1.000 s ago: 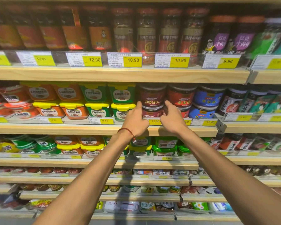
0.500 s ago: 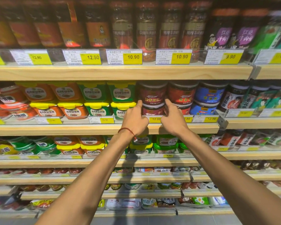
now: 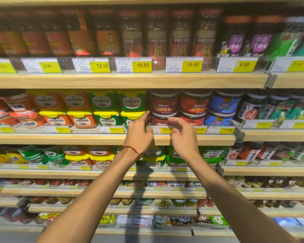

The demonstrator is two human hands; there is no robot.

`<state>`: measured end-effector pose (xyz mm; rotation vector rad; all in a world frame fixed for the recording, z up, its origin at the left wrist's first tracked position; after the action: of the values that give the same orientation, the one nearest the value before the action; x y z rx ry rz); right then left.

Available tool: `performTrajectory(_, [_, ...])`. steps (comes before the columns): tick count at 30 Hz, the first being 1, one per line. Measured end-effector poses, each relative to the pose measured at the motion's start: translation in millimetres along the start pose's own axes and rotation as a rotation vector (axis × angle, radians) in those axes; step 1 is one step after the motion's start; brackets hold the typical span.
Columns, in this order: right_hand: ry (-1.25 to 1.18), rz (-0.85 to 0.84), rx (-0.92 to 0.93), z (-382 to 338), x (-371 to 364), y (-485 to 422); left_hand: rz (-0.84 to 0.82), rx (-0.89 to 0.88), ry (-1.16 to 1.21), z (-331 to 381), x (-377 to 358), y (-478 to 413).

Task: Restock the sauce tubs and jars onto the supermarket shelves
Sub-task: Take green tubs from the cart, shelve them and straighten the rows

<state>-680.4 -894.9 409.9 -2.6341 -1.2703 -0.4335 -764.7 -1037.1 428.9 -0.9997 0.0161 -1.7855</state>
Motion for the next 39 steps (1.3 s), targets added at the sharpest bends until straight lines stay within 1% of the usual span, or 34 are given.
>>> performTrajectory(4, [-0.001,-0.055,0.043,-11,-19,7,0.139,0.066,-0.008,-21,36,17])
performTrajectory(7, [0.006,-0.085,0.071,-22,-36,11,0.186,0.095,-0.035,-39,63,20])
performTrajectory(9, [0.027,-0.086,0.090,-28,-48,9,0.179,0.089,-0.064,-47,73,18])
performTrajectory(12, [0.107,-0.081,0.069,-34,-68,3,0.136,0.063,-0.095,-57,76,9])
performTrajectory(15, [0.214,-0.027,0.042,-40,-79,-3,0.066,0.035,-0.083,-64,71,-4])
performTrajectory(19, [0.312,0.030,0.017,-49,-89,-9,0.032,-0.010,-0.112,-70,72,-21])
performTrajectory(27, [0.225,0.149,-0.021,-52,-91,-20,0.010,0.000,-0.018,-81,76,-36])
performTrajectory(32, [0.193,0.196,0.004,-51,-86,-23,0.075,0.038,0.092,-85,80,-37])
performTrajectory(36, [0.180,0.235,-0.013,-52,-80,-22,0.117,0.044,0.114,-85,81,-36])
performTrajectory(39, [0.204,0.262,0.007,-54,-78,-22,0.138,0.051,0.120,-86,79,-36])
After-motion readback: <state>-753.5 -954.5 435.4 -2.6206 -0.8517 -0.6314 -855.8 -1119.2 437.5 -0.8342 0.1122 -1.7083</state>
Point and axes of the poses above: each hand's wrist, its own y-axis away from the middle knuckle, its own x-axis out of the back of the hand, z = x × y, the point moved 9 cm from there along -y, towards the middle knuckle, and after that the axes turned 10 degrees about -x, right-handed, at the moved point
